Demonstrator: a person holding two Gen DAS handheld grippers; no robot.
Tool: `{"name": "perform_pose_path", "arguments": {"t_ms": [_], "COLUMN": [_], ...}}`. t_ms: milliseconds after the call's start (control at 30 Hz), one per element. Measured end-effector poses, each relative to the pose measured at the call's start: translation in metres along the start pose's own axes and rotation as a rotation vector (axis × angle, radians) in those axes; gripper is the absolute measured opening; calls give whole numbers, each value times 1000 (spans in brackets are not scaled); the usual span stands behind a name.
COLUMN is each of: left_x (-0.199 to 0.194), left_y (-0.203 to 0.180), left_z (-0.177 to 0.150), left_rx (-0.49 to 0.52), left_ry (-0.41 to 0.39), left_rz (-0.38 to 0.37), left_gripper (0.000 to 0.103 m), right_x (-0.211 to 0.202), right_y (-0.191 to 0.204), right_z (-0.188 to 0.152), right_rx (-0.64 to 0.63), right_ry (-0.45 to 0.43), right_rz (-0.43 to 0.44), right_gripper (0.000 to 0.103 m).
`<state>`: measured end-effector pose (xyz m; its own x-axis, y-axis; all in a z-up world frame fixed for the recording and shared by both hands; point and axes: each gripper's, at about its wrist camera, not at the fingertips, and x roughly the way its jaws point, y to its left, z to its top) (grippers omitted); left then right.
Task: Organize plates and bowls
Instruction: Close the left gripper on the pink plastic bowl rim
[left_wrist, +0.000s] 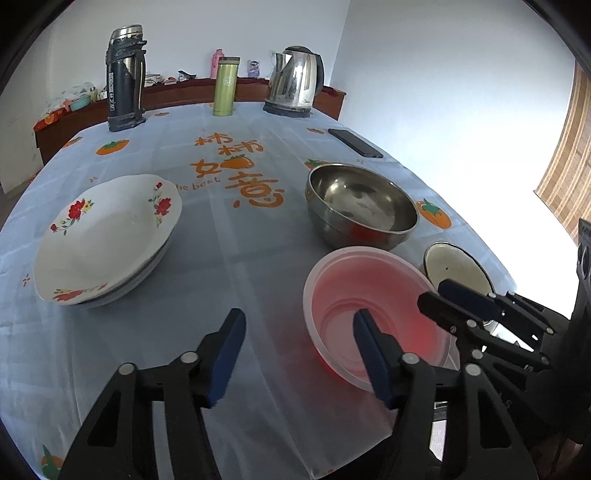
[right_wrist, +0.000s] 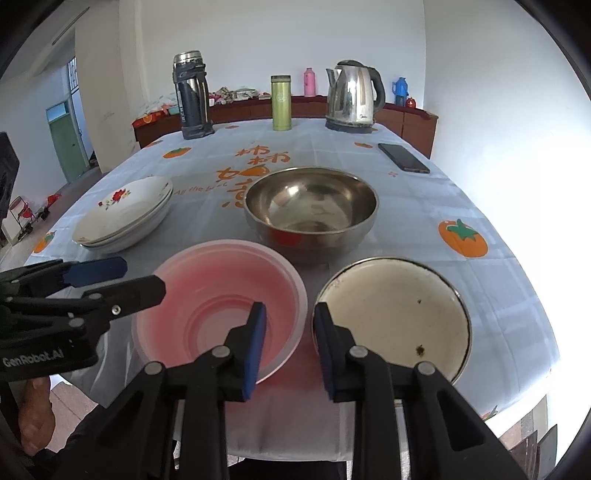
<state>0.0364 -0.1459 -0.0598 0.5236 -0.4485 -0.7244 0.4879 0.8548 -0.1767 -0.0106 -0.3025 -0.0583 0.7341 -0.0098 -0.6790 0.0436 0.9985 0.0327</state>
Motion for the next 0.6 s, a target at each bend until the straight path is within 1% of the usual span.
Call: {"name": "perform_pose_path", "arguments": {"t_ms": [133, 200, 300, 333, 367, 433, 600], "left_x": [2, 3, 9, 11, 13, 13, 8], "left_y": [1, 1, -1, -2, -3, -7, -7], "left_z": [-1, -1, -4, -5, -6, -7, -7], "left_rx": [-2, 2, 8, 8, 12, 31, 31], "left_ry": [8, 16, 43, 53, 60, 48, 26], "left_rz": [-4, -7, -24, -31, -42, -25, -27], "left_gripper": [55, 48, 35, 28, 24, 24, 22], "right_x": [0, 1, 2, 2, 3, 5, 3], "right_y": [0, 2, 5, 6, 7, 9, 8], "right_z": [0, 0, 0, 0, 0, -1, -1], "right_rx": [-2, -7, -14, -19, -25, -29, -33], "right_ry": [1, 8, 12, 12, 14, 24, 15], "right_rz": [2, 7, 10, 11, 13, 19, 10], "right_gripper": [25, 22, 21, 21, 19, 17, 15]}}
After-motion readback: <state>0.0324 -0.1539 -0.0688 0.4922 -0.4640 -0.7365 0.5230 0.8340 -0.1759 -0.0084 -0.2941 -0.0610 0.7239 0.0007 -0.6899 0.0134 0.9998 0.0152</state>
